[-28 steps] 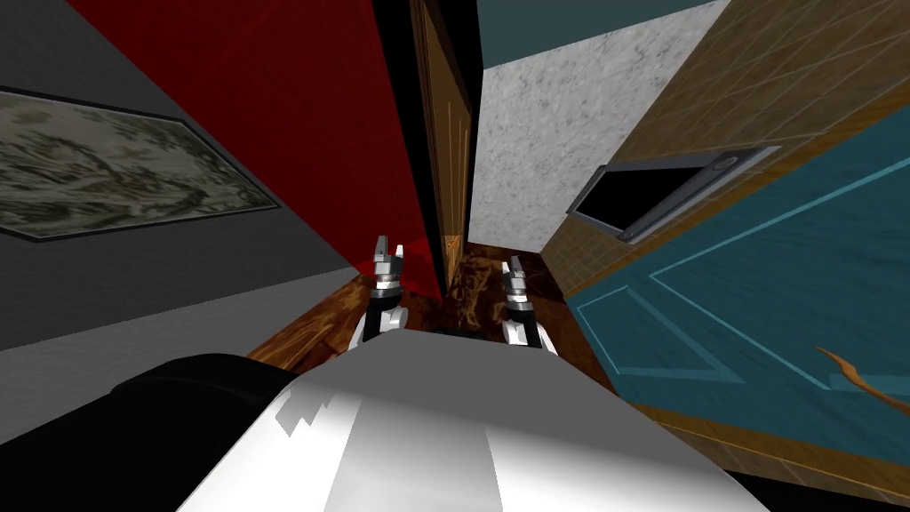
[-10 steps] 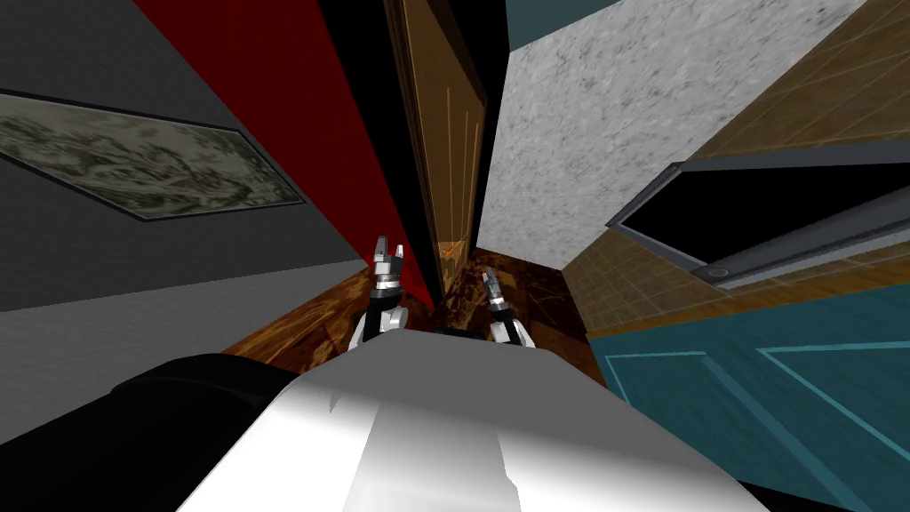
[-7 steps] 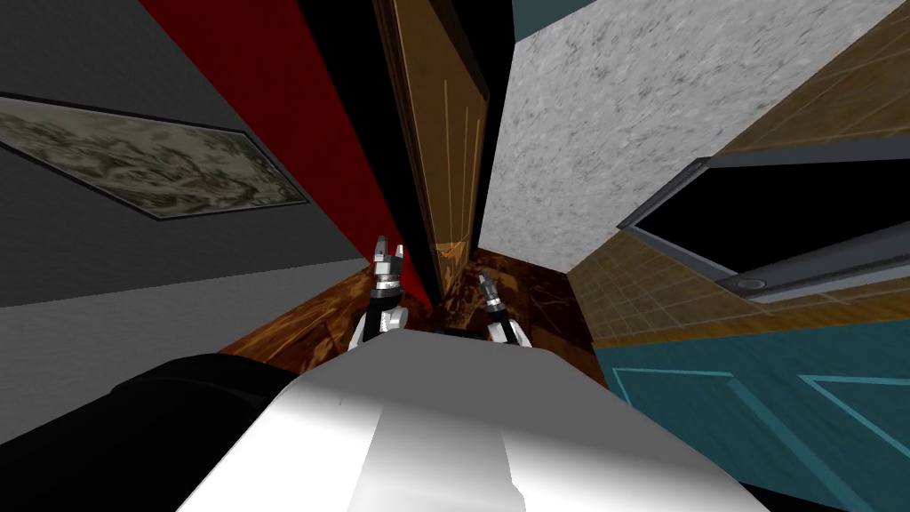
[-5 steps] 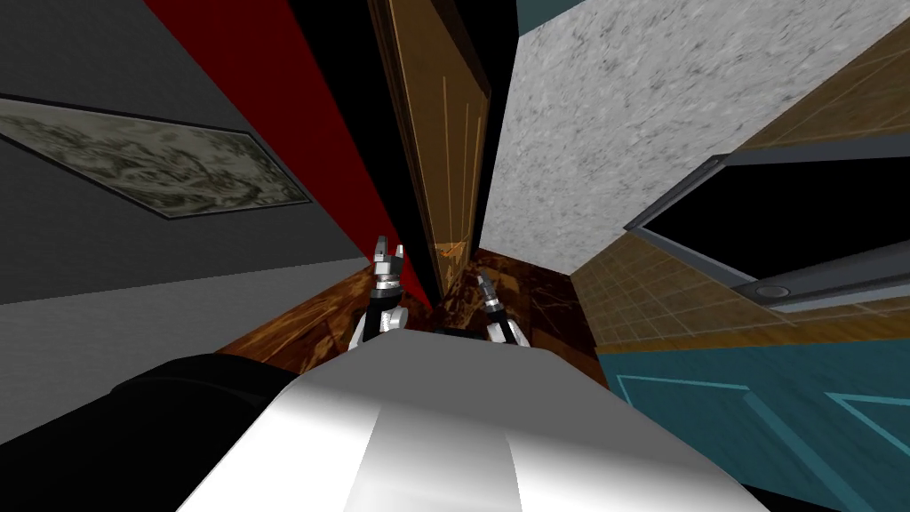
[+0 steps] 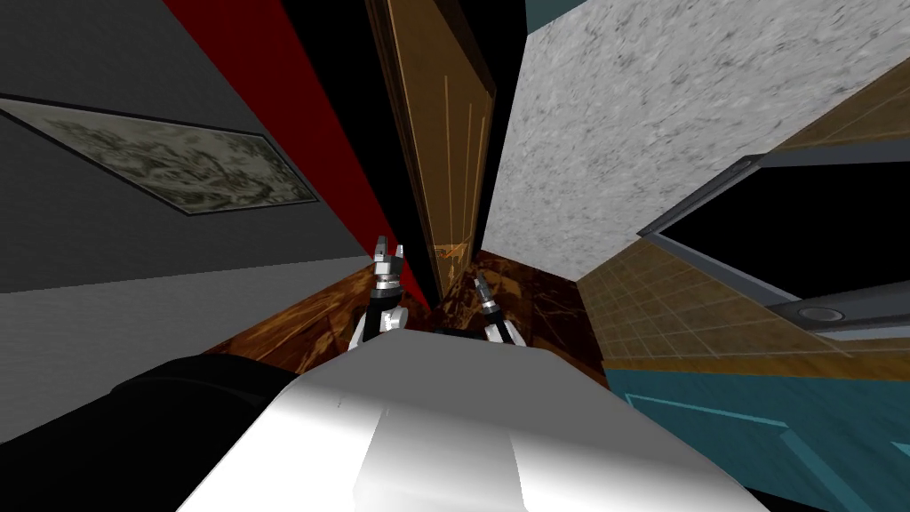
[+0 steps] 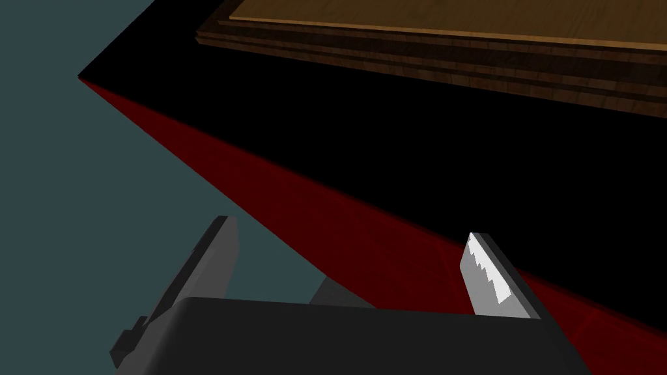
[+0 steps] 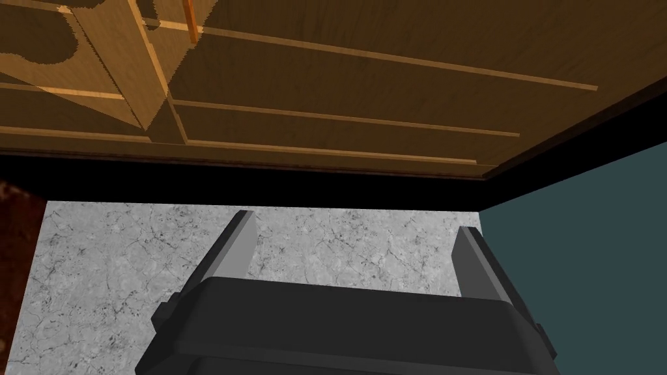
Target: Push the door open
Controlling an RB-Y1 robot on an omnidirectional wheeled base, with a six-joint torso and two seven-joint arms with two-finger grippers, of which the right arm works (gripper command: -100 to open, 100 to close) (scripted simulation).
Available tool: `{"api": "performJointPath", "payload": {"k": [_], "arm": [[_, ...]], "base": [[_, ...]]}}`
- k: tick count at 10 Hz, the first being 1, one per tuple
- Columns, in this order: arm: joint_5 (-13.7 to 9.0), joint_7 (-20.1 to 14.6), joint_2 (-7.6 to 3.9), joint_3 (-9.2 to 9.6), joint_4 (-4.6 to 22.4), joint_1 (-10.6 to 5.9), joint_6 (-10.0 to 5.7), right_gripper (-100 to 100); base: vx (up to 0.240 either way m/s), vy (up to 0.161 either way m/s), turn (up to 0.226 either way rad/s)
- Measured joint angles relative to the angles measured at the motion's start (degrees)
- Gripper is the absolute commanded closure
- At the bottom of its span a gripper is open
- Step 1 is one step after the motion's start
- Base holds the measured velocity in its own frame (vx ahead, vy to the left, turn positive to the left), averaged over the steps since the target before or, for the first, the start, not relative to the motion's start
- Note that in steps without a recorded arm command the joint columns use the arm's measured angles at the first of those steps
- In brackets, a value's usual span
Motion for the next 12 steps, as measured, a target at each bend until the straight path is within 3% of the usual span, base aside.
{"api": "performJointPath", "payload": {"k": [12], "arm": [[1.31, -1.29, 1.21, 3.59, 12.14, -4.29, -2.49, -100]], "base": [[0.074, -0.073, 0.091]]}}
